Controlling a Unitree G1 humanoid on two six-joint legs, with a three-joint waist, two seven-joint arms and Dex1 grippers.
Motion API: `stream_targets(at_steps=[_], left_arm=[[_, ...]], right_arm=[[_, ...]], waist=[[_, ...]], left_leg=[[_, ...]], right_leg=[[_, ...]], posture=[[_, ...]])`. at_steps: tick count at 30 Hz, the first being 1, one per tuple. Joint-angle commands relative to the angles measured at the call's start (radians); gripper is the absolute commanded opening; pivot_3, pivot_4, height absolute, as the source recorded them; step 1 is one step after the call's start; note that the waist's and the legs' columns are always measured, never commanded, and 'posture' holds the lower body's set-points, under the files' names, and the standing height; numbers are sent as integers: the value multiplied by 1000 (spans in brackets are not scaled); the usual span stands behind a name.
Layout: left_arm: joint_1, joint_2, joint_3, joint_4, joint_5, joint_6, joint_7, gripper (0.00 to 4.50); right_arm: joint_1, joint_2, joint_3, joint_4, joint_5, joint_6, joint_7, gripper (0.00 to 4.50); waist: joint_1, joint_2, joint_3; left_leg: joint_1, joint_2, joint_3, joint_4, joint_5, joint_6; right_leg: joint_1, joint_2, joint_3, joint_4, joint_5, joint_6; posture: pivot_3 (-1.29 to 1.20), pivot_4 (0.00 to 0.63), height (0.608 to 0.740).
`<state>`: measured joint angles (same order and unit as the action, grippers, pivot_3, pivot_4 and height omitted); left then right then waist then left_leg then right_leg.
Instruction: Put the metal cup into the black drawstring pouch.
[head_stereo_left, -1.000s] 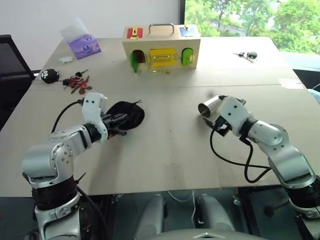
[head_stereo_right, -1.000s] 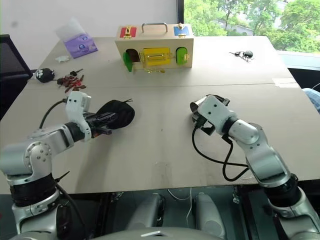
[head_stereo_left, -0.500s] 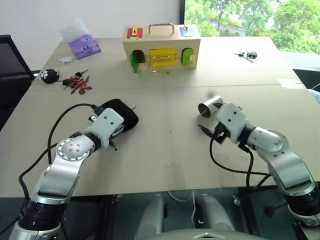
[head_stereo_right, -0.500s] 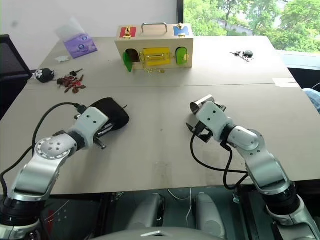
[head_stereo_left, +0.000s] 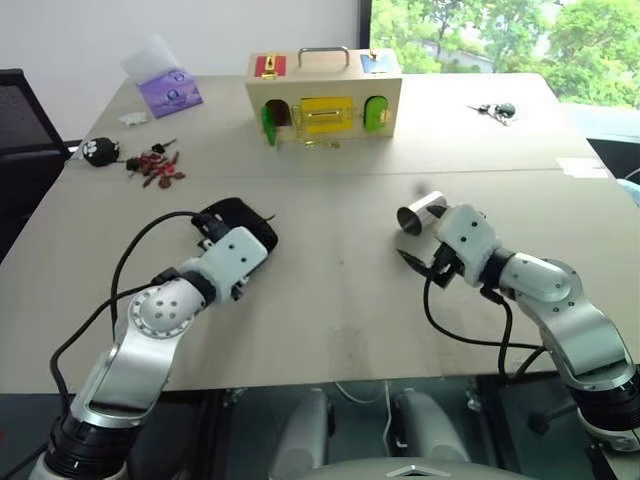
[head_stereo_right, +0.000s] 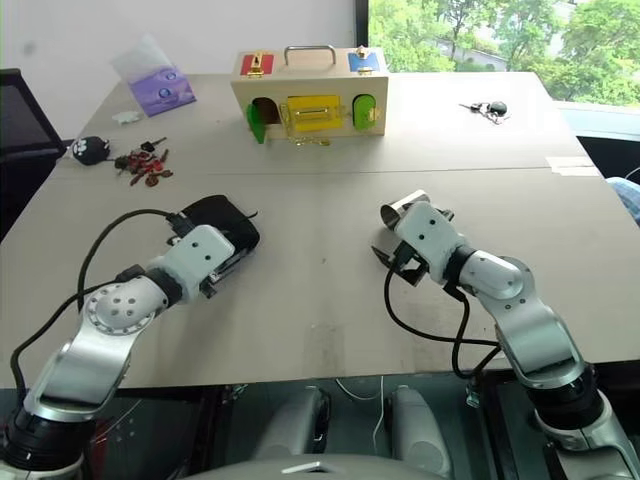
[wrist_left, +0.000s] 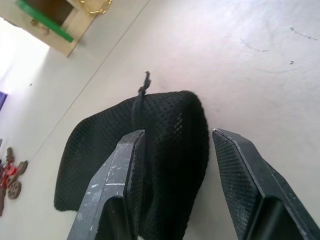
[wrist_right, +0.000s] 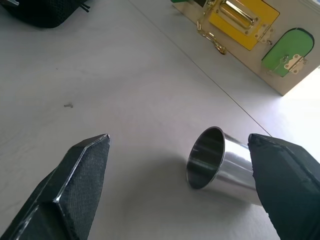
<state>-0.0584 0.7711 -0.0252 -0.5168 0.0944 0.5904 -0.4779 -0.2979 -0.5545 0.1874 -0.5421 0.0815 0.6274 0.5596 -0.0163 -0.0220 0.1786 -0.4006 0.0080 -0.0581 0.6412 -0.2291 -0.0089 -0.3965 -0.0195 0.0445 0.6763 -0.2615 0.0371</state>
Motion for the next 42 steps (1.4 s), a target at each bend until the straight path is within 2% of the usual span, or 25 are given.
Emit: stream_targets(at_steps=[1, 18, 25, 30, 32, 35, 37, 39, 42], left_arm=[[-29, 6, -26, -22, 48, 17, 3, 2189], [-99, -17, -56, 46, 65, 107, -25, 2189], [-137, -8, -97, 102, 102, 77, -27, 2189], [-150, -19, -94, 133, 98, 58, -33, 10], [-160, -47, -67, 146, 73, 42, -23, 10], [-282, -224, 129, 128, -73, 35, 83, 10], [-358, -311, 242, 114, -136, 82, 143, 10], [-361, -351, 286, 111, -166, 156, 161, 10], [-334, -375, 303, 87, -185, 199, 179, 10]], right_arm=[[4, -10, -31, -50, 4, -10, 0, 4500], [29, -11, -40, -78, -1, -3, -11, 4500], [31, -10, -37, -75, -3, -9, -16, 4500], [33, -9, -39, -78, -3, -9, -22, 4500], [34, -8, -39, -79, -4, -7, -25, 4500], [37, -11, -42, -83, -5, -5, -29, 4500], [38, -15, -45, -85, -5, -4, -29, 4500], [37, -17, -49, -83, -4, -5, -27, 4500], [36, -21, -53, -80, -2, -6, -26, 4500]], waist=[[-1, 0, 0], [0, 0, 0], [0, 0, 0], [0, 0, 0], [0, 0, 0], [6, -1, 0], [11, -2, 0], [3, -2, 0], [-11, 1, -2]], left_leg=[[0, 0, 0, 0, 0, 0], [0, 0, 0, 0, 0, 0], [0, -1, 0, 0, 0, 0], [0, 0, 0, 0, 0, 0], [0, 0, 0, 0, 0, 0], [0, 0, -1, 0, 0, 0], [-6, 0, -3, 7, 0, 0], [-14, 0, -7, 12, 0, 0], [-9, -2, -4, 10, 0, 0]], right_leg=[[0, 0, 0, 0, 0, 0], [0, 0, 0, 0, 0, 0], [0, 0, 0, 0, 0, 0], [0, 0, 0, 0, 0, 0], [0, 0, 0, 0, 0, 0], [0, 0, 0, 0, 0, 0], [-1, 0, -6, 1, 0, 0], [-5, 1, -10, 1, 1, 0], [-4, 0, -2, 2, 1, 1]], posture=[[0, 150, 740], [0, 150, 740], [0, 150, 740], [0, 150, 740], [0, 150, 740], [0, 150, 740], [0, 150, 740], [0, 150, 740], [0, 150, 740]])
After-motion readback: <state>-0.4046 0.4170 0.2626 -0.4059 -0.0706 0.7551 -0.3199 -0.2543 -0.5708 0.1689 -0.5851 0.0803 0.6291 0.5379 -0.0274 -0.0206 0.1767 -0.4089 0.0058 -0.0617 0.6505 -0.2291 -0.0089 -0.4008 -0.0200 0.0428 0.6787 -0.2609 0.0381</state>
